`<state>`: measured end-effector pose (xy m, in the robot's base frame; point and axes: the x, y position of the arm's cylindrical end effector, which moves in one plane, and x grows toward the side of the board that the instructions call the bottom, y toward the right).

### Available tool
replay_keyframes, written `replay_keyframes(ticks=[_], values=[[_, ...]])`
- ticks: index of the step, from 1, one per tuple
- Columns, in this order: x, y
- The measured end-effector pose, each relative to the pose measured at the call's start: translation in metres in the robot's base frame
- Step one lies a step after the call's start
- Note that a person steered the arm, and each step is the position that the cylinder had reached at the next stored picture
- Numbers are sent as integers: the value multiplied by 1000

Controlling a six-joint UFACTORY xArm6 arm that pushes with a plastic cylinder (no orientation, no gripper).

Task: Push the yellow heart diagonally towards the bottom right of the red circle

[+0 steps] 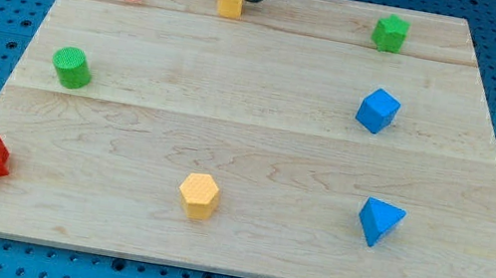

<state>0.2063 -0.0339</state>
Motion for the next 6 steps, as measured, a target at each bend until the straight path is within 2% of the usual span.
replay_keyframes(ticks=[1, 2, 3, 4, 5, 6], values=[[7, -23], [47, -20], [65, -20], [36, -2], [36, -52], [51, -75]])
